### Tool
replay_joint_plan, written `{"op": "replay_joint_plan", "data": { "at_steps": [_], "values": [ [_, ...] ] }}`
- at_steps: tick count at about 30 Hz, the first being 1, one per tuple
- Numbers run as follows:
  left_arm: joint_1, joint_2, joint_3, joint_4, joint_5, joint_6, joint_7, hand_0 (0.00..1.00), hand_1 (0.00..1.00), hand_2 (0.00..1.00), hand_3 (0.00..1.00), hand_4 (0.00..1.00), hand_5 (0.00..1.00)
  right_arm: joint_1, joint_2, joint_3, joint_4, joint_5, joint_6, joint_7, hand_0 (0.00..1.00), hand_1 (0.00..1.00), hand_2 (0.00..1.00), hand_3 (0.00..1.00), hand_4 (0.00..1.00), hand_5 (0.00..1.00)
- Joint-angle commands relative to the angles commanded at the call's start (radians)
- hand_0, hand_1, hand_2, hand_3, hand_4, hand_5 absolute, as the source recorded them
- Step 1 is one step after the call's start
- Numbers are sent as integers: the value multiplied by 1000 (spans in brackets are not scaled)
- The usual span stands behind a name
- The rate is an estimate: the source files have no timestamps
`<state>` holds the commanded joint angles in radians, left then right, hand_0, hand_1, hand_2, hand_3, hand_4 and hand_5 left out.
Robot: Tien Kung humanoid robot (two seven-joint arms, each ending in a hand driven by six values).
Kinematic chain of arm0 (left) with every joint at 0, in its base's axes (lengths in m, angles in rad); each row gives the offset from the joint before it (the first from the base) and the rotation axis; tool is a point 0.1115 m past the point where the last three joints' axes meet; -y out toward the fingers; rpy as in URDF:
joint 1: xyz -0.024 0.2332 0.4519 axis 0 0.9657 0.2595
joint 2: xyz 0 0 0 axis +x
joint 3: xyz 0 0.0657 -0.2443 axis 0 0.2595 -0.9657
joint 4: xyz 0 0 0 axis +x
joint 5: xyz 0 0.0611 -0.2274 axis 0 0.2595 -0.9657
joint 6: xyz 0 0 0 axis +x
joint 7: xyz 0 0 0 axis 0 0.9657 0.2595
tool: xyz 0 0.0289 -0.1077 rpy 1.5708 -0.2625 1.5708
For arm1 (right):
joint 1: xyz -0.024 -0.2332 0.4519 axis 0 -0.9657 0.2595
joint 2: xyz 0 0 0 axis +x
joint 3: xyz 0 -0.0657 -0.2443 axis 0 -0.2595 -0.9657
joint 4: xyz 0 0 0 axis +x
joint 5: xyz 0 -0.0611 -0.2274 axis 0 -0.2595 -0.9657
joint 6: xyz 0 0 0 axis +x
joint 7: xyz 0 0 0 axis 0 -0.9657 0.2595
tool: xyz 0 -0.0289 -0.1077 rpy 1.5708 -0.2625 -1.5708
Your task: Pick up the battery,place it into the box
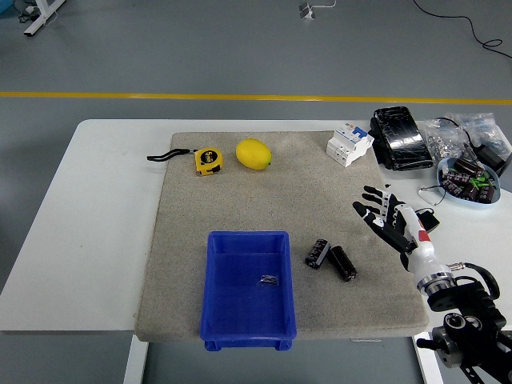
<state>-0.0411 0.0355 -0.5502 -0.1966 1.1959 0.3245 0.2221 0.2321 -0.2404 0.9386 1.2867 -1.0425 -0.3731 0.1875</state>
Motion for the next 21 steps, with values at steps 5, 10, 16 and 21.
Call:
{"op": "replay_joint_plan", "data": {
  "at_steps": [5,10,16,21],
  "values": [
    [0,-1,24,-1,-29,0,-1,759,773,827,682,705,680,1,1,-1,-1,0,0,0,715,743,821,822,998,641],
    [1,0,55,-3,-63,0,-8,759,772,824,683,703,684,0,1,-1,-3,0,1,-1,715,743,821,822,998,641],
    [5,-1,117,-4,-142,5,-25,758,769,822,683,703,686,-1,-2,4,-1,-70,-9,-22,715,743,821,821,998,639],
    [6,-2,260,-13,-318,3,-59,755,769,821,685,702,685,-6,-10,11,1,-223,-11,-73,715,743,821,821,998,639]
  ]
}}
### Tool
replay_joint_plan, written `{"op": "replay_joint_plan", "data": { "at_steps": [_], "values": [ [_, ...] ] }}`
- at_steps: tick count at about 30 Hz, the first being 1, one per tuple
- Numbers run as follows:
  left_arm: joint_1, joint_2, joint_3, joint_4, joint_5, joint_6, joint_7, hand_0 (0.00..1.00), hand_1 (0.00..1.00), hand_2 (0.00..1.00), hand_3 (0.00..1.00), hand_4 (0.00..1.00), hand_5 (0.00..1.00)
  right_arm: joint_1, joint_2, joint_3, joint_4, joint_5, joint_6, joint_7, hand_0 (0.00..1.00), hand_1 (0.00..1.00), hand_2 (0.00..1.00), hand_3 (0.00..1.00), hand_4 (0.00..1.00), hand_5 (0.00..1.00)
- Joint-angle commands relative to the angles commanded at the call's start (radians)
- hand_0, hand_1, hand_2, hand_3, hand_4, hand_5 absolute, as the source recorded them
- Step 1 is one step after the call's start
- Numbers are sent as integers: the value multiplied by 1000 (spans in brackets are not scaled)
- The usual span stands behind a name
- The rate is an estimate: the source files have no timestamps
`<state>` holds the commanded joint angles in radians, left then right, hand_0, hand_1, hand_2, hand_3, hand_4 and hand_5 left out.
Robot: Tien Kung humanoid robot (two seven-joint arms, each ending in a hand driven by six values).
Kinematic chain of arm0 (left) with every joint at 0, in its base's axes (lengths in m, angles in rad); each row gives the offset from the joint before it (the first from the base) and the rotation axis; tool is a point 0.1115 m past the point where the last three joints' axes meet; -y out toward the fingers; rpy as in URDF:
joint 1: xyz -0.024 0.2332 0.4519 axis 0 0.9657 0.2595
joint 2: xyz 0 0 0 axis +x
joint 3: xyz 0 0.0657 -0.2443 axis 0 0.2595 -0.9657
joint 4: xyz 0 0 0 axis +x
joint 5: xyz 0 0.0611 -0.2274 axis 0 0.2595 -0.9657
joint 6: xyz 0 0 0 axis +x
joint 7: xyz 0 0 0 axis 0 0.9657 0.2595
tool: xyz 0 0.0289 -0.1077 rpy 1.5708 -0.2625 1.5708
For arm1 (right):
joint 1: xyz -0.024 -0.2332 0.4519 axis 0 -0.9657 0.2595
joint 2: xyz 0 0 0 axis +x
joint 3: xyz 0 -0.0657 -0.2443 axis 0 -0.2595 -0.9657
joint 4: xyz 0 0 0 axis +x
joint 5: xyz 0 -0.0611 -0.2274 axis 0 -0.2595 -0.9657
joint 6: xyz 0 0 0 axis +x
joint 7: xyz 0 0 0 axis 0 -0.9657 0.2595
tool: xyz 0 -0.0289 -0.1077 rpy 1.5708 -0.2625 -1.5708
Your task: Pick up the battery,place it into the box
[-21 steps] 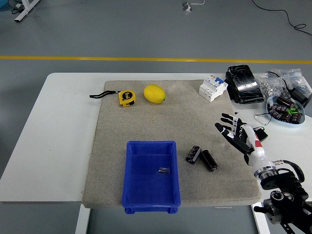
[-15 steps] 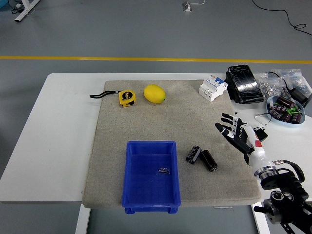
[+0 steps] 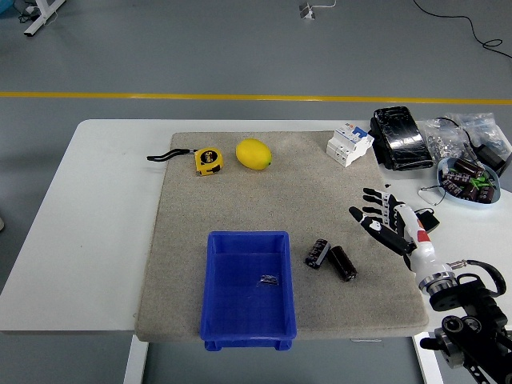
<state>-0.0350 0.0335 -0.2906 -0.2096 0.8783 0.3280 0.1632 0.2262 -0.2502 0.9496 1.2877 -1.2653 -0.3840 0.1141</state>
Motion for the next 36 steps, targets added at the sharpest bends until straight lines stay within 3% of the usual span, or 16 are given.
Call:
{"op": "replay_joint_plan", "data": {
  "at_steps": [6,11,12,17,18,23,24,26,36],
  "values": [
    [-3,-1,162,-19,-194,-4,-33,758,784,835,694,701,675,-6,-15,-11,13,-147,15,-27,715,742,820,821,998,621],
    [1,7,241,-35,-274,12,-50,758,784,835,694,701,675,-3,-38,-25,40,-244,31,-45,715,742,820,821,998,621],
    [0,7,241,-35,-274,13,-50,757,790,837,696,703,674,-2,-44,-28,45,-275,37,-50,714,741,797,819,998,496],
    [-4,6,234,-35,-269,14,-48,757,790,837,696,703,674,2,-68,-37,62,-464,67,-71,714,741,797,819,998,496],
    [-5,6,231,-35,-264,12,-46,758,792,838,696,703,675,6,-74,-38,62,-509,81,-75,704,723,775,817,998,381],
    [-5,7,226,-35,-256,10,-44,758,792,838,696,703,675,29,-105,-60,54,-704,129,-78,704,723,775,817,998,381],
    [-5,7,225,-35,-254,9,-43,757,785,833,697,707,677,35,-111,-66,52,-746,134,-75,705,725,778,818,998,324],
    [-5,8,221,-36,-248,9,-41,757,785,833,697,707,677,48,-123,-81,48,-804,145,-68,705,725,778,818,998,324],
    [-6,9,217,-37,-243,7,-41,759,790,841,699,723,677,83,-170,-129,78,-916,220,-48,706,727,788,809,998,262]
  ]
}}
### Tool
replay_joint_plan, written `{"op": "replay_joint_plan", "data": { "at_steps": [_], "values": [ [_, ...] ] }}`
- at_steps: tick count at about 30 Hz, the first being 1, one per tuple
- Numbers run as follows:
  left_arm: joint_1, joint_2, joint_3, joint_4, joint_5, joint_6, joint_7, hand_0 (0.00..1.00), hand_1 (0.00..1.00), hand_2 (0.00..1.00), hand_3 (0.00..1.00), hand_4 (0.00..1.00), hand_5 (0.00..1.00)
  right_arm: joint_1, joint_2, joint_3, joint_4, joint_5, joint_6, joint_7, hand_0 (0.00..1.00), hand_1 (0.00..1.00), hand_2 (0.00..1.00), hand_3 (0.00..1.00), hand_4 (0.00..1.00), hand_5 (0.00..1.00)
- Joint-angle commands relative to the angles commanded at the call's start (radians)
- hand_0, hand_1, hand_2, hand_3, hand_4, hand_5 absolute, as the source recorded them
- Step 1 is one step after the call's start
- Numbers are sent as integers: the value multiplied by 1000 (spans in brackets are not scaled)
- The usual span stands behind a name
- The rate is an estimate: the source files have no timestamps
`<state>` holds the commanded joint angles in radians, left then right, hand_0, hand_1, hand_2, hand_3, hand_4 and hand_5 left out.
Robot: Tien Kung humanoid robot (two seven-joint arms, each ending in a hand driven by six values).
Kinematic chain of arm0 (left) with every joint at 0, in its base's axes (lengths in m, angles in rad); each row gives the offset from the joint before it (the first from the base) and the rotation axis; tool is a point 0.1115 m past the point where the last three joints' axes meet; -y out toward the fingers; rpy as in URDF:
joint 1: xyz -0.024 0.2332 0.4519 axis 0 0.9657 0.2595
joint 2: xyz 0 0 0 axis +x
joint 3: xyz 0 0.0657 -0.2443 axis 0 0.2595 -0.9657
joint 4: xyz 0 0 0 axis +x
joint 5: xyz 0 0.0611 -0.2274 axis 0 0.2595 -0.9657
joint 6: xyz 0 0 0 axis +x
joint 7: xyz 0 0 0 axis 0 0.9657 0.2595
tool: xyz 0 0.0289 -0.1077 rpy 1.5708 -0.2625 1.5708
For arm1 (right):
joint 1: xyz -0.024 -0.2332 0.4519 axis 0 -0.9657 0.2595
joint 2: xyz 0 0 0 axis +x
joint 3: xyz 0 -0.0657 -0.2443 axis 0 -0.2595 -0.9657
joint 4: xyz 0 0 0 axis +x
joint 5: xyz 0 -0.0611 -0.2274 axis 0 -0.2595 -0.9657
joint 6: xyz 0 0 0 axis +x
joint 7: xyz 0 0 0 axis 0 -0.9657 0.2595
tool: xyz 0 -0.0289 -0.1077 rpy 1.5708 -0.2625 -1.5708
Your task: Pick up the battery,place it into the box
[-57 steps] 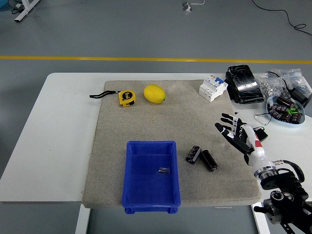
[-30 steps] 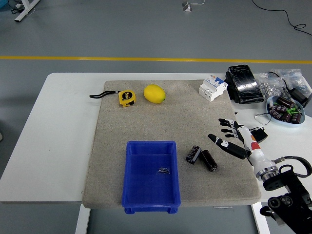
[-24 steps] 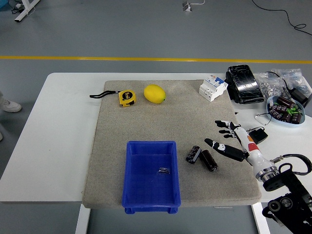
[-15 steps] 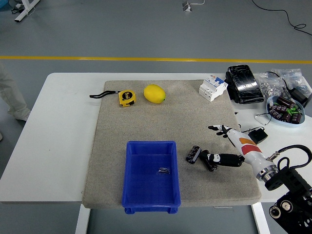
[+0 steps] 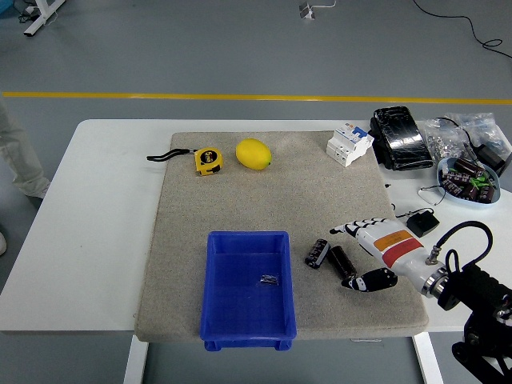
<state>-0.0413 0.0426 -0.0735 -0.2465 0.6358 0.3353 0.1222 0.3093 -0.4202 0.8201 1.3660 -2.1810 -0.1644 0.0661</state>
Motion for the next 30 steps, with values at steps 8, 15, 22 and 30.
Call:
{"op": "replay_joint_plan", "data": {
  "at_steps": [8,15,22,30],
  "values": [
    [-1,0,-7,-1,13,0,4,759,790,841,698,725,677,36,-17,-26,-4,-19,20,-2,701,720,783,805,986,241],
    [-2,0,-7,-2,15,0,4,759,790,841,697,725,676,80,-44,-73,-12,-56,42,-8,691,706,776,791,976,224],
    [-3,1,-5,-2,14,0,3,759,790,841,698,726,675,111,-60,-122,-21,-79,64,-13,683,700,774,783,977,225],
    [-6,1,-13,-3,27,0,6,758,790,841,697,725,675,137,-73,-155,-38,-72,66,-10,683,698,772,789,955,200]
  ]
}}
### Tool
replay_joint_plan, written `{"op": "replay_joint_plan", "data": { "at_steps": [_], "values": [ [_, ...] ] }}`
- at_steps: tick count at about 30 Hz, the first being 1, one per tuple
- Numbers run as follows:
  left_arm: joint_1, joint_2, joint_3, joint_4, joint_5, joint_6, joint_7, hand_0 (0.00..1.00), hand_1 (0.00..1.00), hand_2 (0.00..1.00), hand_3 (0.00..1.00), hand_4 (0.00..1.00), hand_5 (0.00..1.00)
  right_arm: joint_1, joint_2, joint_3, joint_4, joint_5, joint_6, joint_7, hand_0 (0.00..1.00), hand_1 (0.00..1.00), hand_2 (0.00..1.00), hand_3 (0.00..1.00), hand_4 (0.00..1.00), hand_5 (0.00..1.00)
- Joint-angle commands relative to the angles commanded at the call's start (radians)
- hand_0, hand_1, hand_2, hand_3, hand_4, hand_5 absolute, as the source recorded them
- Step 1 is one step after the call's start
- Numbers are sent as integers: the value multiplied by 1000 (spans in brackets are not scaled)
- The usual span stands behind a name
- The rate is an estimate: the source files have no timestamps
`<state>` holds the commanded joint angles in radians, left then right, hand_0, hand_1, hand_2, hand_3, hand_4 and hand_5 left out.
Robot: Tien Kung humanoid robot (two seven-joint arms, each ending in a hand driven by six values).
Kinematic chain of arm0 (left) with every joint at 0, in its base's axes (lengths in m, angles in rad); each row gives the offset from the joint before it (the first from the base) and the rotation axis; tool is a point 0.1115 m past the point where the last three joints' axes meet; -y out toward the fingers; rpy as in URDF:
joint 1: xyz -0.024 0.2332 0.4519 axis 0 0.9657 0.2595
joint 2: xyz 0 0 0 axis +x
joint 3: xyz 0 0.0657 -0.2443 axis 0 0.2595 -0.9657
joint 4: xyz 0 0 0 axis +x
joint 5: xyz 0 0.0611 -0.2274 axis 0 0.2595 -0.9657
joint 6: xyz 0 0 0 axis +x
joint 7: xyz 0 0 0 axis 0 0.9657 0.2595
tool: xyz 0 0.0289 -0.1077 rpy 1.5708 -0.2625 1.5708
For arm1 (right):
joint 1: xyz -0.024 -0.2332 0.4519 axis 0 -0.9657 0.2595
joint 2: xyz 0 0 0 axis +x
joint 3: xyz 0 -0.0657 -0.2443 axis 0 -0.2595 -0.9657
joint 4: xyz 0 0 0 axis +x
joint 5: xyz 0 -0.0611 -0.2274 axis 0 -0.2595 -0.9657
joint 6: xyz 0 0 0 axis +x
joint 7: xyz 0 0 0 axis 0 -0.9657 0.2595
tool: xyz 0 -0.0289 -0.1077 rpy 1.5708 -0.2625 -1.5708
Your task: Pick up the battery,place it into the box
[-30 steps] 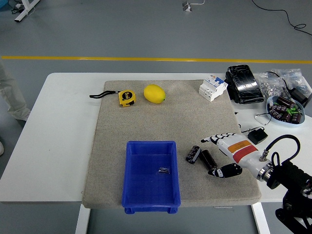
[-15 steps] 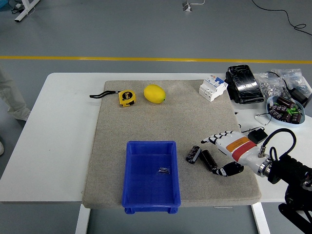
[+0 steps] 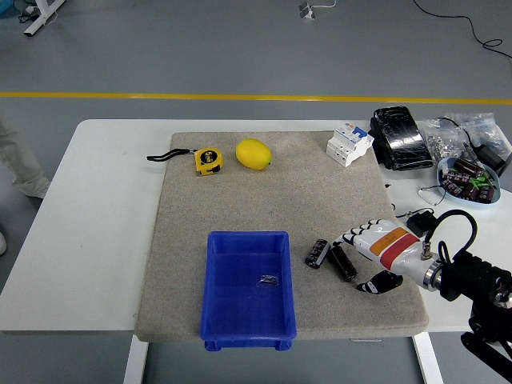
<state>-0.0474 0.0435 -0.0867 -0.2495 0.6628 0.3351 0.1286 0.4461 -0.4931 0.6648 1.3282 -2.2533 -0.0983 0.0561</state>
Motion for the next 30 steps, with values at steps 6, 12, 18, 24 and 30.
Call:
{"op": "replay_joint_plan", "data": {
  "at_steps": [6,12,18,24,30],
  "values": [
    [-2,-1,-4,0,7,0,1,758,790,840,698,725,676,15,-4,-20,-11,8,1,2,682,697,771,790,946,189],
    [-3,0,-8,0,15,-2,4,757,790,839,699,725,676,30,-4,-38,-18,12,3,0,685,696,770,787,943,187],
    [-2,1,-7,-2,16,-1,5,757,790,839,699,725,676,42,-2,-59,-24,15,4,0,685,696,770,787,943,187],
    [0,2,-19,-2,33,-3,9,757,791,839,698,725,676,56,-1,-82,-24,24,3,-1,684,695,770,784,941,190],
    [2,3,-25,-1,41,-4,12,755,790,839,698,725,676,59,2,-88,-17,30,-9,4,677,689,763,672,888,187]
  ]
}}
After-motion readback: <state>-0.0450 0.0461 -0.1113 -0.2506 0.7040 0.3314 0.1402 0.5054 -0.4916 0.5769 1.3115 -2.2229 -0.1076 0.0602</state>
